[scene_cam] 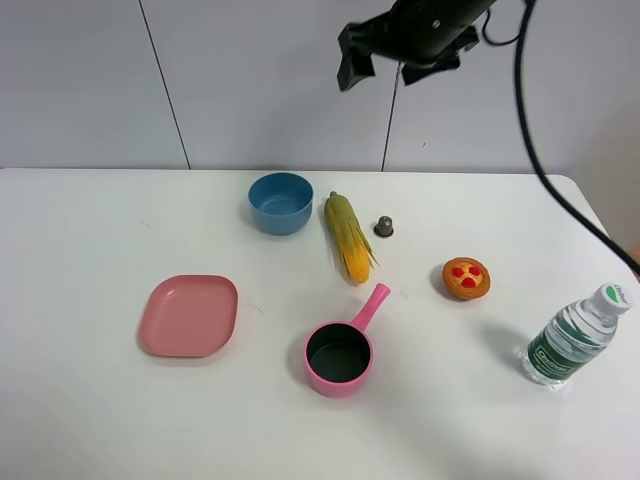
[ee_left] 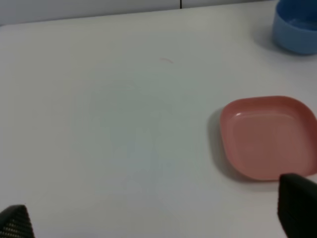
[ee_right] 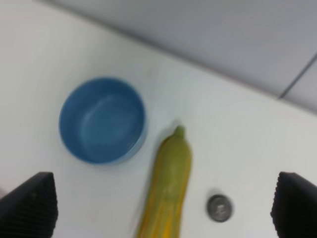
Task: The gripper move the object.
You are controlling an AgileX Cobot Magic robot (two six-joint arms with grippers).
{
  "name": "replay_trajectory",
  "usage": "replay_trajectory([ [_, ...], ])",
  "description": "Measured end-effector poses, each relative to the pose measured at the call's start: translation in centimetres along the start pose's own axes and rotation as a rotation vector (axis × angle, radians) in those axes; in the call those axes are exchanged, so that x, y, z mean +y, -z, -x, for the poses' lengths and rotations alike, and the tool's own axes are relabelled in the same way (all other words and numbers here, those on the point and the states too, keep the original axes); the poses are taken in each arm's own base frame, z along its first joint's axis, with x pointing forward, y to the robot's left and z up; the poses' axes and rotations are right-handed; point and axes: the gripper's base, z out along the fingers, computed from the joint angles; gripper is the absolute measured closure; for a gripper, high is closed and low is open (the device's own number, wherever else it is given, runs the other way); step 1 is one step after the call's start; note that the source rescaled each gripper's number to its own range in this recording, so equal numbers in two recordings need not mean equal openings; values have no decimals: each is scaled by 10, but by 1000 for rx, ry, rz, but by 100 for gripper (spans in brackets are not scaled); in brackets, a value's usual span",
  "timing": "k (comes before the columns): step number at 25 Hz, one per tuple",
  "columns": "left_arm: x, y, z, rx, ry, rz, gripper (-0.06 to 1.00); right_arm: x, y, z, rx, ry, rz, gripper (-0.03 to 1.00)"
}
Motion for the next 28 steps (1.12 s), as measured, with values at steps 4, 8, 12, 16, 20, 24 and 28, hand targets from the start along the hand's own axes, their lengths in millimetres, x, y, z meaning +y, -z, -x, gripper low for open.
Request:
replay_trajectory([
  [4, 0, 0, 0, 0, 0, 0, -6, -9, 73, 8, -116, -16, -70, 23],
  [8, 0, 0, 0, 0, 0, 0, -6, -22, 145, 2, -193, -48, -158, 23],
  [12, 0, 0, 0, 0, 0, 0, -6, -39, 225, -19, -271, -95, -302, 23],
  [16, 0, 0, 0, 0, 0, 0, -6, -51, 290, -59, -363, -191, -423, 23],
  [20, 0, 0, 0, 0, 0, 0, -6, -51, 322, -124, -410, -284, -550, 24],
  [24, 0, 0, 0, 0, 0, 0, -6, -30, 319, -198, -423, -315, -582, 24],
  [28, 0, 0, 0, 0, 0, 0, -6, -12, 295, -269, -384, -325, -577, 24],
])
